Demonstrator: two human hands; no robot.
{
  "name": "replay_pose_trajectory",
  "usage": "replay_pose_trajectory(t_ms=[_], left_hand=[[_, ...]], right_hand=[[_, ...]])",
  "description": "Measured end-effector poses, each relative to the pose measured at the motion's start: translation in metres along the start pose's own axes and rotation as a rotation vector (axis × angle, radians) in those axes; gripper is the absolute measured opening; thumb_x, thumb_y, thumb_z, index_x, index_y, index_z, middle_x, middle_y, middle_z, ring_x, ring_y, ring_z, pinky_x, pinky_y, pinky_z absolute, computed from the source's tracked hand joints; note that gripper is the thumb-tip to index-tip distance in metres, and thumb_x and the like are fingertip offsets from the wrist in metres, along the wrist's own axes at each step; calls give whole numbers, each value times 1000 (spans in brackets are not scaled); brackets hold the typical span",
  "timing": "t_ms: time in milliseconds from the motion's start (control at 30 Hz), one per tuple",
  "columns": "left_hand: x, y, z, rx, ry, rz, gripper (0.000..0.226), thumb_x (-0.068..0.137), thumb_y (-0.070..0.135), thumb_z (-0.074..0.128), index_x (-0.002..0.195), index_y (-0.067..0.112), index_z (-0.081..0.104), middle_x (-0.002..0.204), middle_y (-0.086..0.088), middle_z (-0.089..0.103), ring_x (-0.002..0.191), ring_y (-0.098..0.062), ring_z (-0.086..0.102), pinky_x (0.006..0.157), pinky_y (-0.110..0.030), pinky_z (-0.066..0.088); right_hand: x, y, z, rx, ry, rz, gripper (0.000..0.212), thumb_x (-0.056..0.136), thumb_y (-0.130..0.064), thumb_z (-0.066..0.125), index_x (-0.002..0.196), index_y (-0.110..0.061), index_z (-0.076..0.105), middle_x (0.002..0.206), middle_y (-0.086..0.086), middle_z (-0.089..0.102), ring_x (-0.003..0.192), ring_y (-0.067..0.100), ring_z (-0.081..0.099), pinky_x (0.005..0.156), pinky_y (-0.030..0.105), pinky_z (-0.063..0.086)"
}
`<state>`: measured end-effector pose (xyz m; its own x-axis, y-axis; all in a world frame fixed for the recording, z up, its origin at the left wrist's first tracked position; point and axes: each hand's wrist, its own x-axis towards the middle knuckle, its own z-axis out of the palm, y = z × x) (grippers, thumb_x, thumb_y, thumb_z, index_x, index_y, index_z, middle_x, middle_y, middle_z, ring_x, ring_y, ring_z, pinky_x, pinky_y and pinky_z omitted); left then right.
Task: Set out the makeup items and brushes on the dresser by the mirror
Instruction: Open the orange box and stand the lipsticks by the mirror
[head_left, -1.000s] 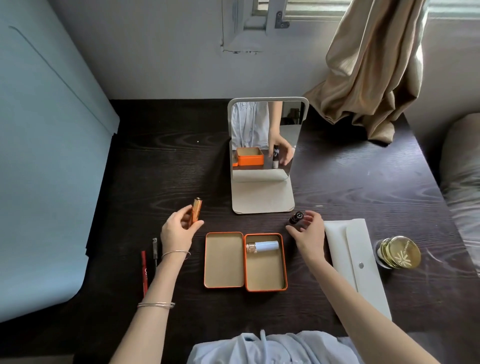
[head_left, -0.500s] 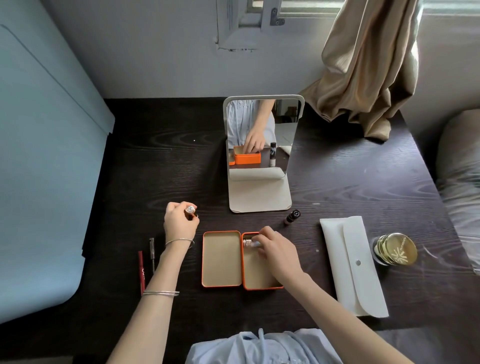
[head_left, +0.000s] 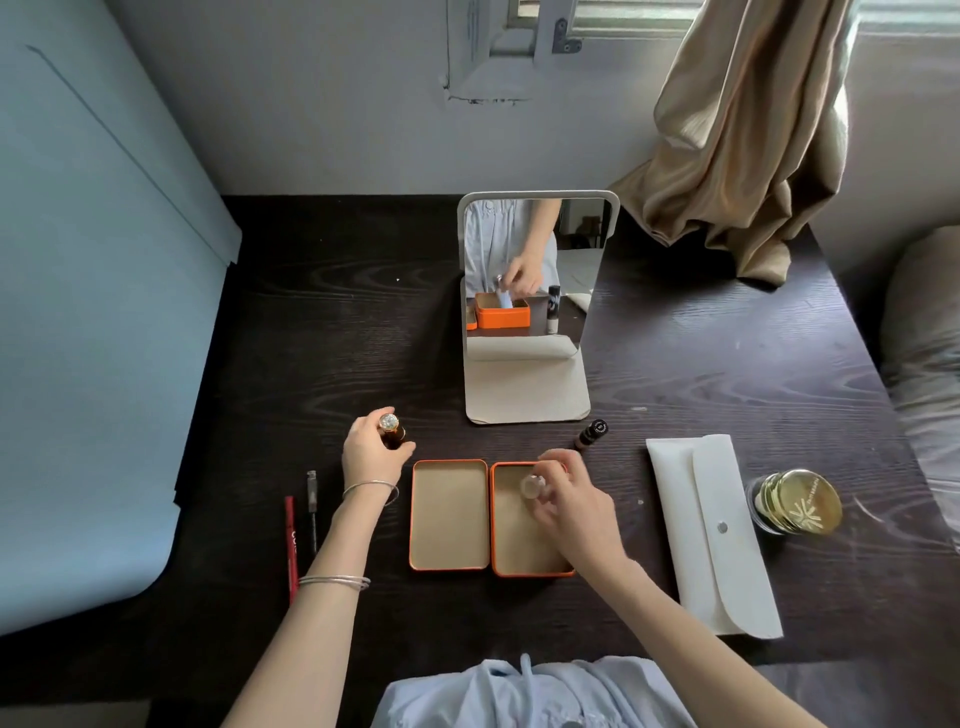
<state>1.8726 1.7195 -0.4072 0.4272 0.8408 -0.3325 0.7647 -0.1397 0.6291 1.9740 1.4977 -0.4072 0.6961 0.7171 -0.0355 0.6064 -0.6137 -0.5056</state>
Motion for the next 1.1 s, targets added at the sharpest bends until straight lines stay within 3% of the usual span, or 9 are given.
replay_pose_trajectory(t_ms=[100, 167, 233, 333, 400, 533, 633, 1000, 1100], left_hand=[[-8, -3, 3, -32, 14, -37, 60, 75, 7, 74, 131, 10, 49, 129, -13, 49, 115, -29, 54, 98, -42, 47], [-17, -6, 5, -50, 63, -49, 59, 76, 4, 71, 130, 7, 48, 130, -14, 47, 116, -27, 55, 97, -43, 48], [-29, -11, 6, -44, 84, -58, 56, 78, 2, 68, 129, 5, 48, 130, -14, 46, 114, -25, 55, 96, -41, 48], [-45, -22, 9, -20, 73, -69, 47, 79, 3, 65, 124, 4, 50, 127, -14, 47, 110, -25, 56, 93, -40, 47], [-53, -27, 12, 51, 23, -101, 31, 81, 8, 64, 111, 7, 55, 120, -13, 51, 105, -27, 57, 90, -39, 47], [-62, -29, 15, 214, -189, -148, 18, 86, 30, 60, 91, 14, 53, 110, -9, 55, 102, -28, 56, 86, -36, 45], [-66, -25, 19, 272, -233, -134, 29, 84, 39, 62, 96, 16, 50, 109, -4, 52, 98, -25, 57, 77, -33, 46], [-63, -8, 16, 653, -205, -119, 29, 98, 10, 30, 124, 9, 42, 125, -10, 54, 110, -28, 58, 78, -35, 47], [-68, -2, 5, 658, -175, -101, 29, 98, 8, 26, 125, 8, 35, 120, -11, 57, 107, -29, 60, 76, -35, 46]], right_hand=[[-11, 0, -23, 305, 14, 189, 16, 86, -25, 66, 98, -25, 55, 97, -15, 65, 73, 2, 63, 66, 23, 47], [-15, 6, -34, 420, 107, 266, 19, 85, -16, 65, 87, -28, 50, 79, -11, 61, 73, 6, 59, 65, 14, 42], [-17, 15, -41, 393, 133, 334, 16, 85, -10, 61, 96, -19, 53, 79, -7, 54, 76, 17, 53, 66, 15, 39], [-17, 32, -53, 309, -149, 512, 41, 91, -9, 52, 128, -4, 34, 97, 10, 60, 79, 31, 60, 69, 33, 43], [-16, 43, -58, 75, -354, 568, 41, 93, -12, 49, 127, -4, 28, 94, 15, 60, 83, 37, 62, 68, 34, 41], [-10, 45, -62, -301, -552, 516, 16, 89, -22, 42, 104, -20, 46, 98, 8, 65, 92, 30, 63, 68, 29, 43], [-3, 39, -58, -420, -551, 514, 29, 87, -20, 42, 107, -25, 62, 110, 2, 64, 102, 24, 60, 68, 26, 39], [7, 30, -47, -492, -477, 466, 27, 90, -30, 46, 112, -18, 54, 120, 3, 56, 110, 26, 56, 74, 30, 38], [3, 25, -56, -478, -324, 315, 27, 91, -35, 49, 113, -20, 56, 118, 1, 53, 113, 26, 51, 84, 35, 40]])
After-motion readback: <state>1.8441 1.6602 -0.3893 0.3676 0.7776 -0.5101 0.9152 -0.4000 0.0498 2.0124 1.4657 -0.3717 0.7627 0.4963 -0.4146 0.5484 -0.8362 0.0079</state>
